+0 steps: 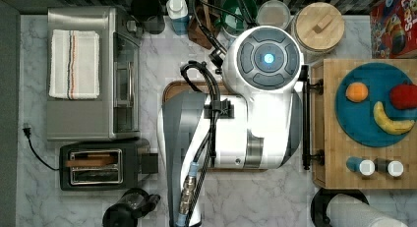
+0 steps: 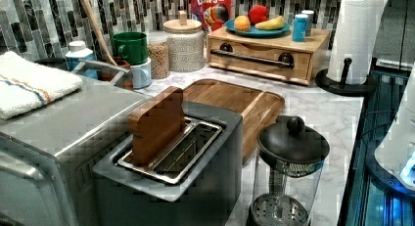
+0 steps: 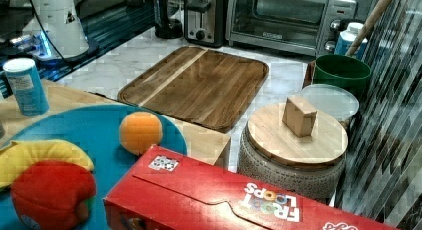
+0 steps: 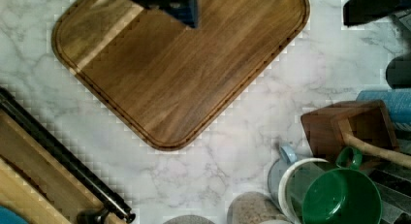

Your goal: Open the drawer.

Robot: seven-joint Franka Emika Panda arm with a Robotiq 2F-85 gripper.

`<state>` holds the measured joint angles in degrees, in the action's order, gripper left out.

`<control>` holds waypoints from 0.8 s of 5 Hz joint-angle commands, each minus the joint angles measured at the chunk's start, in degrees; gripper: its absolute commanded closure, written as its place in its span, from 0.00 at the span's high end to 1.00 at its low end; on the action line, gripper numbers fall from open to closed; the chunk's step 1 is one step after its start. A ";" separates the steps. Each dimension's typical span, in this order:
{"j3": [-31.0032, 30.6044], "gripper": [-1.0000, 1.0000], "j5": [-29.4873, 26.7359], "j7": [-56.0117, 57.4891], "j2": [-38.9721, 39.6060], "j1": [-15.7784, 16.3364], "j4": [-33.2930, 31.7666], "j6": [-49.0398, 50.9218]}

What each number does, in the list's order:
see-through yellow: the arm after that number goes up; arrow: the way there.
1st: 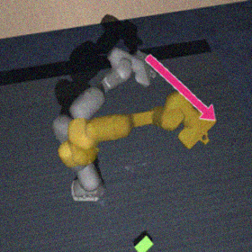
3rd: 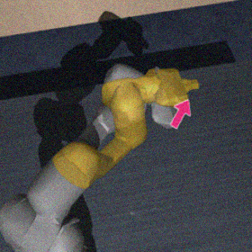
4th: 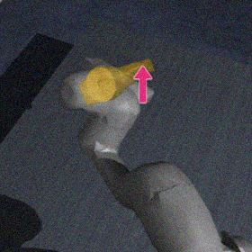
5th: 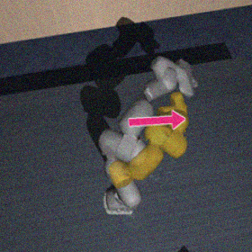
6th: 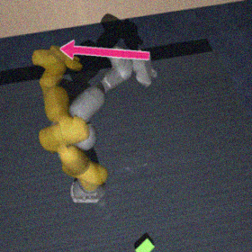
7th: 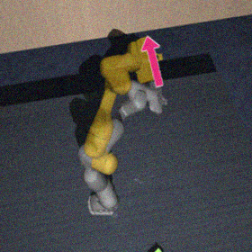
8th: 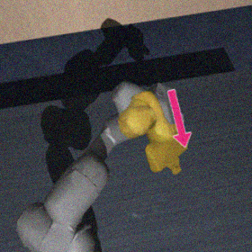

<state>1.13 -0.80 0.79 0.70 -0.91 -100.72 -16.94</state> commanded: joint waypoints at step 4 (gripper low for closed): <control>6.85 1.00 5.66 51.13 -4.77 -4.39 -16.20 -16.11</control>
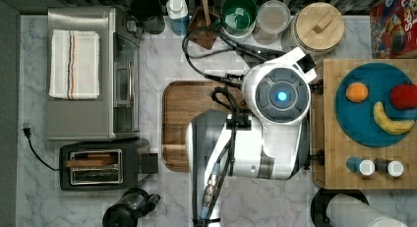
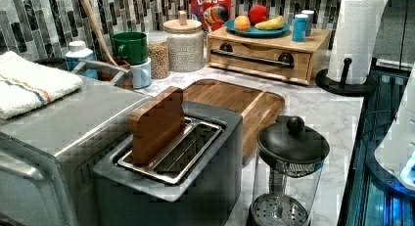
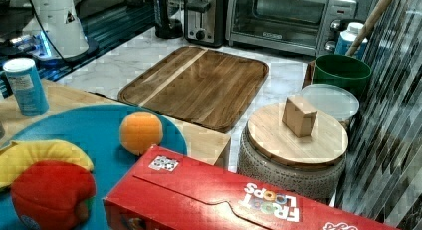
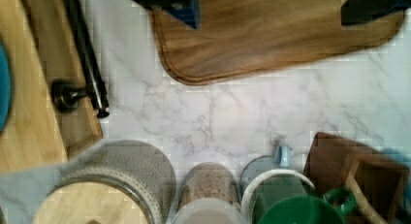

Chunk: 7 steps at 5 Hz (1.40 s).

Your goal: Open the drawer.

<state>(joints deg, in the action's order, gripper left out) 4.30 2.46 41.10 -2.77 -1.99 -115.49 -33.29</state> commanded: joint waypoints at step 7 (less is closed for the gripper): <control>6.85 1.00 -1.92 21.55 8.42 -7.73 -11.75 -21.71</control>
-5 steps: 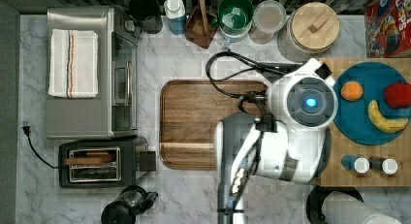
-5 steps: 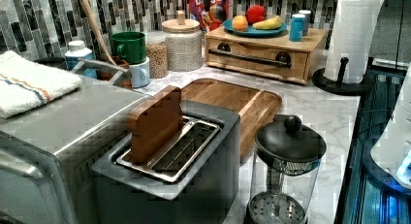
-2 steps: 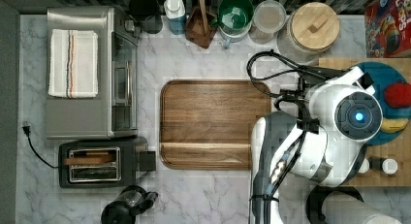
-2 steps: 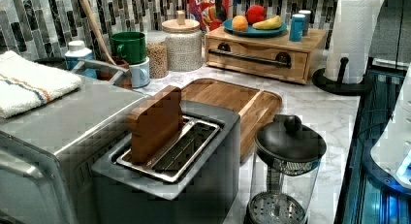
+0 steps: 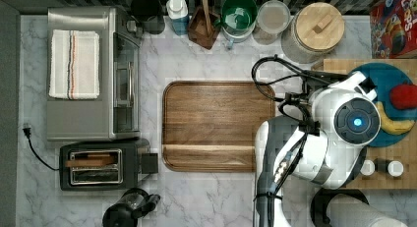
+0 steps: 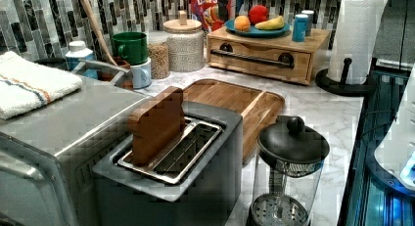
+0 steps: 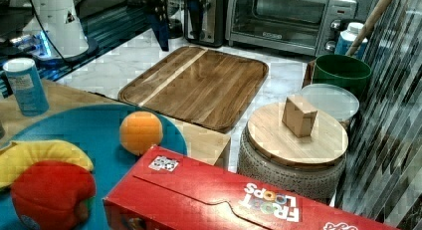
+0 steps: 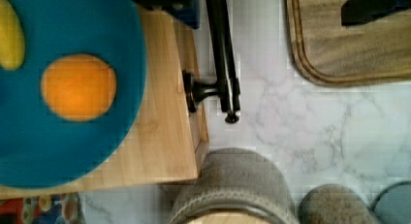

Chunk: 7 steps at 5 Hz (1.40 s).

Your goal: Open the drawer.

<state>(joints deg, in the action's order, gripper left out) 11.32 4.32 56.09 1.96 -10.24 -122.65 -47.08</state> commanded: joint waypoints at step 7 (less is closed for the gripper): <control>-0.82 1.00 -3.96 -0.18 11.38 -0.51 -9.53 -24.48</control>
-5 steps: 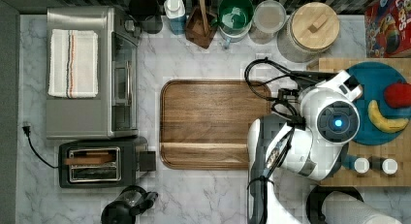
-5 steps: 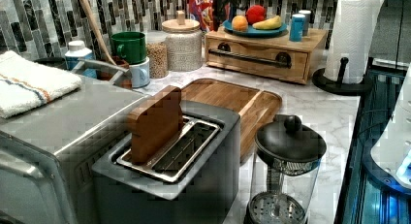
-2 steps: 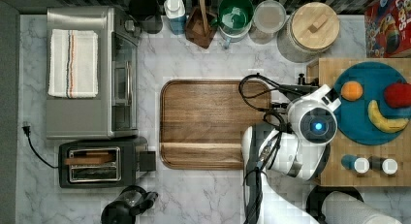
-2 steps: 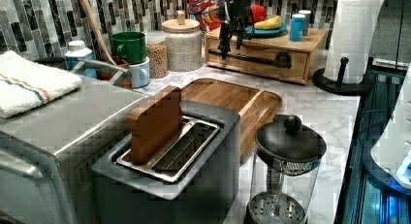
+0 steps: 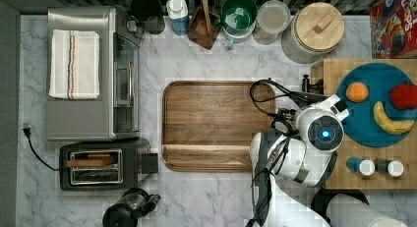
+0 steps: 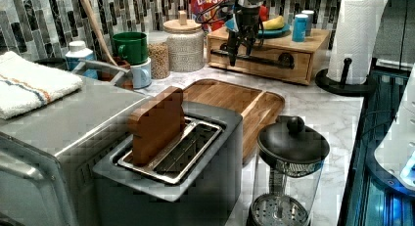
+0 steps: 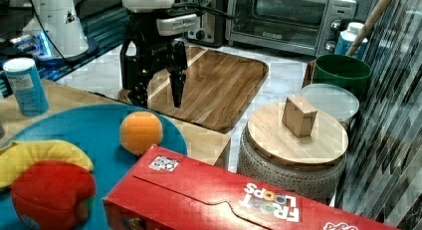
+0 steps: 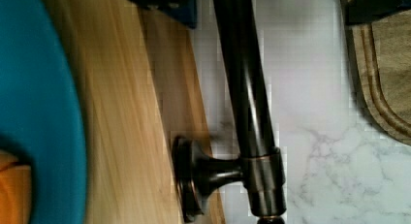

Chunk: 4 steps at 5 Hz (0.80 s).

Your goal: Open the drawer.

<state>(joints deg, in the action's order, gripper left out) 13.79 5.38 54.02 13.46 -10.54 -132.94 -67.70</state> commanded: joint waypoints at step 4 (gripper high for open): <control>-8.43 1.00 -5.43 6.44 -1.11 2.84 2.62 7.45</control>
<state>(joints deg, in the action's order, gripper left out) 11.08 0.73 58.97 14.39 -12.48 -131.94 -64.79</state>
